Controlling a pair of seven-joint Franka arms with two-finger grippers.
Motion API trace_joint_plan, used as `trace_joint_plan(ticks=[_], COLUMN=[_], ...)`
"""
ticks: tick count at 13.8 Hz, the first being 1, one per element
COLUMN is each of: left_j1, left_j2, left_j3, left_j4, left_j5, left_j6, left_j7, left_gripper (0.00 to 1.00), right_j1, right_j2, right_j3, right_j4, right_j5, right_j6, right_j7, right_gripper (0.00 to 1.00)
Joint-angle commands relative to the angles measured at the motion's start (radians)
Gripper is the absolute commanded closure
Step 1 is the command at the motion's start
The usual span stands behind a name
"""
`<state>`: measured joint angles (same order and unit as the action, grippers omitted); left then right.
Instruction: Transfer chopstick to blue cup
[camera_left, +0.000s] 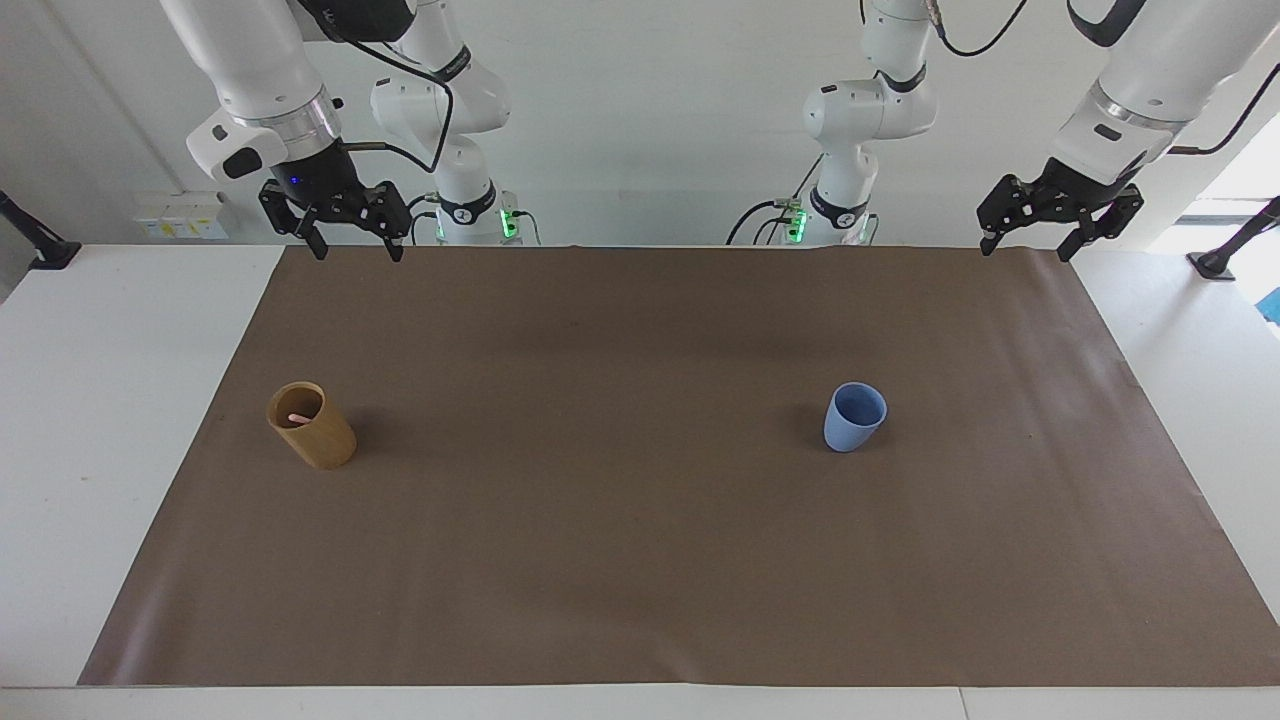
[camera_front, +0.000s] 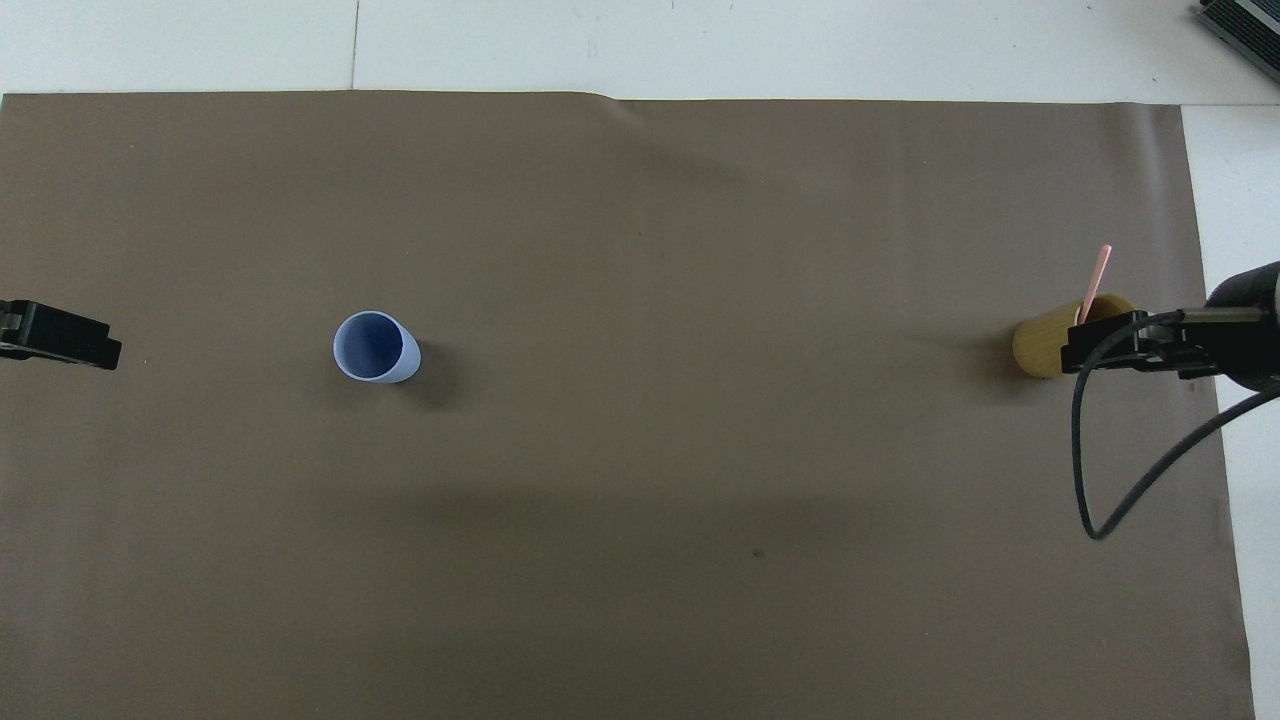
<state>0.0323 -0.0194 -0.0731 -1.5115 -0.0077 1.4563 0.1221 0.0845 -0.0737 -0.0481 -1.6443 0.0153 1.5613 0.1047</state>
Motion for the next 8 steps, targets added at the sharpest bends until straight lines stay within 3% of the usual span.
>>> trace_joint_plan(ticks=[1, 8], left_j1=[0.004, 0.004], left_j2=[-0.008, -0.008], left_j3=[0.0, 0.0], left_j4=[0.0, 0.0], left_j5=[-0.006, -0.006], left_j6=[-0.014, -0.014], left_j7=[-0.007, -0.007], left_gripper=[0.0, 0.0], right_j1=[-0.012, -0.046], right_j2=[-0.003, -0.003], right_j3=[-0.001, -0.009], right_j4=[0.0, -0.003], right_j5=[0.011, -0.006], right_j6=[-0.003, -0.001], right_j7=[-0.025, -0.04], right_gripper=[0.0, 0.0])
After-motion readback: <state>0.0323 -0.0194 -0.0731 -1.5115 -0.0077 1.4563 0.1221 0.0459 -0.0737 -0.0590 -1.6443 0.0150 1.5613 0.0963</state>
